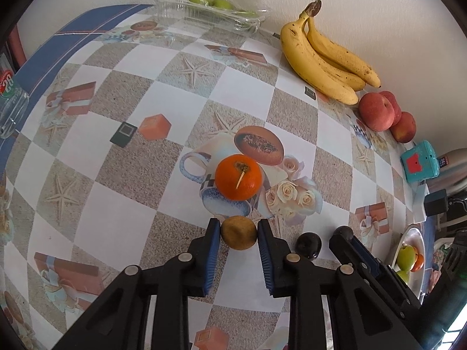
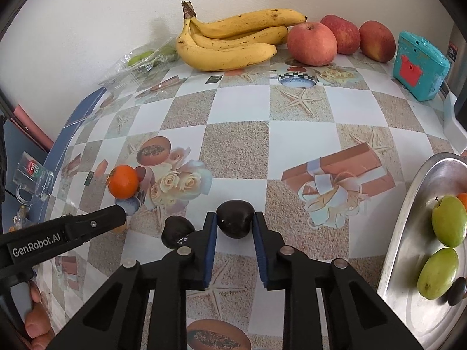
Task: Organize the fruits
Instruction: 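Grasp the dark plum with the right tool while the left tool grasps the brown kiwi, then carry the plum into the steel bowl and open the right tool while the left tool drops the kiwi there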
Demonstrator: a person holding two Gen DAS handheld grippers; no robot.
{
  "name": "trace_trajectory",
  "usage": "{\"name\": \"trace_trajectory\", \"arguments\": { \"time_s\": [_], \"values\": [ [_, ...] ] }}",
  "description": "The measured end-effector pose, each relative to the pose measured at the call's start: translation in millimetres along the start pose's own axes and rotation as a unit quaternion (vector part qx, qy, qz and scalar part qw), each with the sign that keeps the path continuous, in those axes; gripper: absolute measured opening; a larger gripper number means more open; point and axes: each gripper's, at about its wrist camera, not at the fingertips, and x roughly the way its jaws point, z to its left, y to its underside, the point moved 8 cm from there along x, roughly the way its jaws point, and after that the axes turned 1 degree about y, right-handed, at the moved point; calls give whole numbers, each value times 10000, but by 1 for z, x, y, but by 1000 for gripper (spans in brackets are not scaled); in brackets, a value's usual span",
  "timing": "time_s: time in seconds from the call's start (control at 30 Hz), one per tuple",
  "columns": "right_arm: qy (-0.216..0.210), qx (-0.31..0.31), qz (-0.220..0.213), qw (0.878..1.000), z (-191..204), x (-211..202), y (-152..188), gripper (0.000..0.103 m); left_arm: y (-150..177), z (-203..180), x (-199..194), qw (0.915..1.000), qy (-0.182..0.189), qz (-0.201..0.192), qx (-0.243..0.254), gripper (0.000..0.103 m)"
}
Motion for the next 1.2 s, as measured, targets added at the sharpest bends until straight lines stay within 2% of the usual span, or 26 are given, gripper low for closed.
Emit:
{"name": "trace_trajectory", "arguments": {
  "time_s": [0.3, 0.53, 0.7, 1.2],
  "values": [
    [-115, 174, -223, 9995, -4, -28, -8, 24, -7, -8, -25, 9999, -16, -159, -26, 28],
    [-64, 368, -163, 9992, -15, -50, 1, 24, -1, -31, -39, 9995, 13, -207, 228, 28],
    [-93, 493, -215, 9985, -26, -67, 6, 24, 9, -50, -46, 9989, 52, -212, 407, 28],
    [358, 587, -366, 9970, -63, -124, 25, 24, 52, -105, -56, 9951, 309, -105, 935, 28]
  ]
}}
